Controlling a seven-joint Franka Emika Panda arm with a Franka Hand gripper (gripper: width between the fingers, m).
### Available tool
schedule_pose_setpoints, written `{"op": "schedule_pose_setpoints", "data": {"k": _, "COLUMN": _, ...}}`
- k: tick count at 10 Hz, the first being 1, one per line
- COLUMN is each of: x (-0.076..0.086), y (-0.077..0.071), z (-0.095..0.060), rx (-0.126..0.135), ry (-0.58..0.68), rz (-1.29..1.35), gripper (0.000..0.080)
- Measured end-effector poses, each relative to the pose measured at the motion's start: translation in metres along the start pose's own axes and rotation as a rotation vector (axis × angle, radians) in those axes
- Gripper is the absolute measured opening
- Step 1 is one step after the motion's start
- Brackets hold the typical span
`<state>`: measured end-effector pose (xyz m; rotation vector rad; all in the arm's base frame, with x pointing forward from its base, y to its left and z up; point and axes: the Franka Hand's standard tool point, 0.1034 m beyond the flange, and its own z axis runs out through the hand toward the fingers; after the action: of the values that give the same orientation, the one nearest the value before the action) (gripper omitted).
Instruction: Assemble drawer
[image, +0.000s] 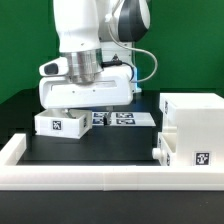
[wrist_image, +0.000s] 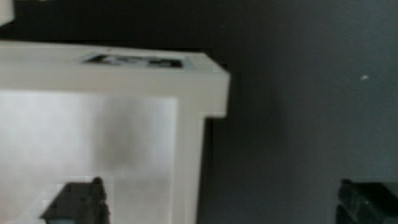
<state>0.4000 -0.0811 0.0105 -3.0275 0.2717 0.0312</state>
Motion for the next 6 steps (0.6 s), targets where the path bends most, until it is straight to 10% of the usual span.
{"op": "schedule_pose_setpoints", "data": {"k": 4, "x": -0.013, "y": 0.003, "z": 0.006, "rx": -0.002, "ry": -0.016, "rz": 0.0, "gripper": 0.0649}}
{"op": "schedule_pose_setpoints", "data": {"k": 6, "x": -0.015, "y": 0.006, "z": 0.006, "rx": -0.001, "ry": -0.018, "rz": -0.011, "gripper": 0.0519}}
